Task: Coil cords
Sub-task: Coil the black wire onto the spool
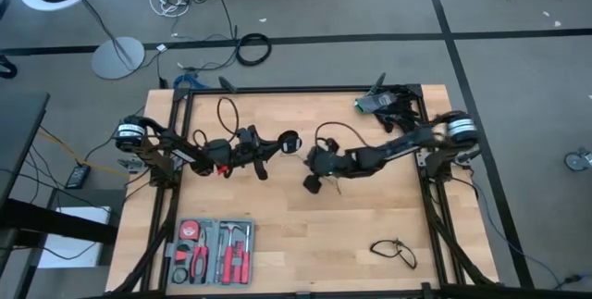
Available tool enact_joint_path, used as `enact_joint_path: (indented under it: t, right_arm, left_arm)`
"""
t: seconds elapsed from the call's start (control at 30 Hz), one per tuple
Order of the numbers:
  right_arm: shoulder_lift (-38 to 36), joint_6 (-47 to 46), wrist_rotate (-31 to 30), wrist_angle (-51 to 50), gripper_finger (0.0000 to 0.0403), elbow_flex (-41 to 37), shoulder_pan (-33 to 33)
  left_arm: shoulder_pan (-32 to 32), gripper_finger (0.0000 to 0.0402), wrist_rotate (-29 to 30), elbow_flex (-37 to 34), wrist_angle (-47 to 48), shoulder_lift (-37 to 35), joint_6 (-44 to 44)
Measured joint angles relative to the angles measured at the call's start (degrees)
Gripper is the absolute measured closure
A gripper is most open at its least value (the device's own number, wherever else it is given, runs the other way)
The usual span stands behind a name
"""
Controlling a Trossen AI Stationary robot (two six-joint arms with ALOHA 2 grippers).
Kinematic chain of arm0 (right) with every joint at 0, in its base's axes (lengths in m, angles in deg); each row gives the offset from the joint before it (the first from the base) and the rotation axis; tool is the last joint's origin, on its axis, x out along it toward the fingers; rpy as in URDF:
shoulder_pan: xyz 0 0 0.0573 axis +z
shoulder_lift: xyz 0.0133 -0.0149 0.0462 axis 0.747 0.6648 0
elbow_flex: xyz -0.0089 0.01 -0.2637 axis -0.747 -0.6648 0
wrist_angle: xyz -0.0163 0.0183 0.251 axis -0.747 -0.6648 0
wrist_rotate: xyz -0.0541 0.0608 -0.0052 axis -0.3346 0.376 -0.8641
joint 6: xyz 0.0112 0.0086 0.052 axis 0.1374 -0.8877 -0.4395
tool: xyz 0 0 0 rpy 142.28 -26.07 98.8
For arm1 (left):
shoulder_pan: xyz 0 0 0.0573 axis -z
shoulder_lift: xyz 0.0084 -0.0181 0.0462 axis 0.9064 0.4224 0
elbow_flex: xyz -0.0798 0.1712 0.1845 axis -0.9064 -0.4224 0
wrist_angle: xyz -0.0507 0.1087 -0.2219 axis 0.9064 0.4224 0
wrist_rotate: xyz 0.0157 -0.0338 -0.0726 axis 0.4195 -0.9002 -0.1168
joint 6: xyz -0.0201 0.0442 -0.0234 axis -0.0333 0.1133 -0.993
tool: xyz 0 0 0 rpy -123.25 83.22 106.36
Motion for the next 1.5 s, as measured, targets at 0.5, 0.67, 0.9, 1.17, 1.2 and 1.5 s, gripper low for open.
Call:
enact_joint_path:
  t: [0.5, 0.67, 0.9, 1.17, 1.2, 1.5]
  right_arm:
    - [-21.2, -9.9, -5.8, -21.8, 0.0403, 0.0, -0.4]
    - [-21.2, -9.7, -6.7, -24.2, 0.0403, 0.0, -1.3]
    - [-22.0, -4.0, -7.3, -13.5, 0.0403, 0.0, -1.2]
    - [-14.0, 1.1, 0.2, 6.9, 0.0403, 0.0, -1.1]
    - [-12.4, 1.2, 1.0, 7.4, 0.0403, 0.4, -1.1]
    - [-0.8, 4.1, 4.8, 3.2, 0.0403, 9.0, -0.4]
  left_arm:
    - [0.1, 0.0402, -1.9, 0.0, 3.3, 0.0, 1.1]
    - [0.8, 0.0402, -2.1, 0.0, 3.7, 0.0, 0.8]
    - [0.8, 0.0402, -0.7, 0.0, 9.2, 0.0, 0.8]
    - [0.8, 0.0402, 3.8, 4.3, 17.8, 0.0, 1.4]
    - [0.8, 0.0402, 4.6, 5.1, 19.0, 0.0, 1.4]
    - [0.8, 0.0402, 7.6, 8.5, 21.6, 0.0, 1.8]
